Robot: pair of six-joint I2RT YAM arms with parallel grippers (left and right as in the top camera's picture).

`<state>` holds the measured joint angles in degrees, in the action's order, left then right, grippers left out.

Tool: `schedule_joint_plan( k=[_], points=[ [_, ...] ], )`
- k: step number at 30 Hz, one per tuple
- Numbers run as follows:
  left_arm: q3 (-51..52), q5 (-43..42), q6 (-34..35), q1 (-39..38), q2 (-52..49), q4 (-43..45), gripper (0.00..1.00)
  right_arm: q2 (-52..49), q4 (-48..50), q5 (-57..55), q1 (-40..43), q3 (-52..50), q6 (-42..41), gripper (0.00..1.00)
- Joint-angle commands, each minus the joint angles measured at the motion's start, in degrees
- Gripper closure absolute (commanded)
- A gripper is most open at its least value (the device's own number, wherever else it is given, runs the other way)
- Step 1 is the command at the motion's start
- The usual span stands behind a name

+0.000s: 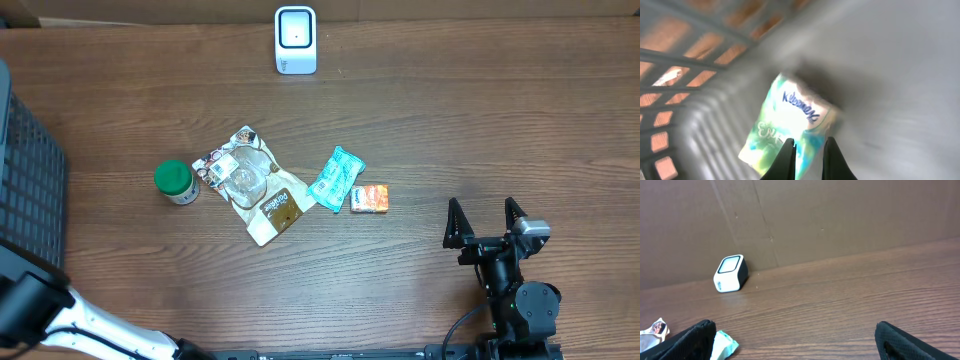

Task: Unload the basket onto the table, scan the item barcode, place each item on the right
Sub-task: 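Lower the left gripper into the basket and grasp the white Kleenex pack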

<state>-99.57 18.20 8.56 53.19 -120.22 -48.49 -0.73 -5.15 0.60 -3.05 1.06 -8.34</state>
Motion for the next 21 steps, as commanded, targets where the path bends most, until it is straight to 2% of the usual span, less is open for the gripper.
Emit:
schedule_joint_plan(
  k=[1,4,9,10,12,14,17,21],
  points=[
    [-3.87,-9.31,8.20,-1.57,14.05,0.50,0.96,0.57,0.35,-0.55,-0.31,-0.59,-0.04,0.00],
    [-3.89,-12.83,9.07,-3.37,23.34,1.31,0.96,0.57,0.35,-0.55,-0.31,-0.59,-0.04,0.00],
    [-3.87,-10.88,8.26,-4.83,31.58,1.53,0.95,0.57,0.35,-0.55,-0.31,-0.59,-0.04,0.00],
    [-3.87,-10.67,6.54,-4.79,32.00,0.94,0.86,0.57,0.35,-0.55,-0.31,-0.59,-0.04,0.00],
    [-3.80,-10.47,2.78,-4.70,31.87,-0.50,0.61,0.57,0.35,-0.55,-0.31,-0.59,-0.04,0.00],
    [-3.43,-10.56,-0.11,-4.68,30.73,-1.57,0.48,0.57,0.35,-0.55,-0.31,-0.59,-0.04,0.00],
    [-3.28,-10.78,-3.58,-4.42,28.24,-2.58,0.39,0.57,0.35,-0.55,-0.31,-0.59,-0.04,0.00],
    [-3.28,-10.73,-12.24,-2.82,23.04,-3.54,0.36,0.57,0.35,-0.55,-0.31,-0.59,-0.04,0.00]
  ],
)
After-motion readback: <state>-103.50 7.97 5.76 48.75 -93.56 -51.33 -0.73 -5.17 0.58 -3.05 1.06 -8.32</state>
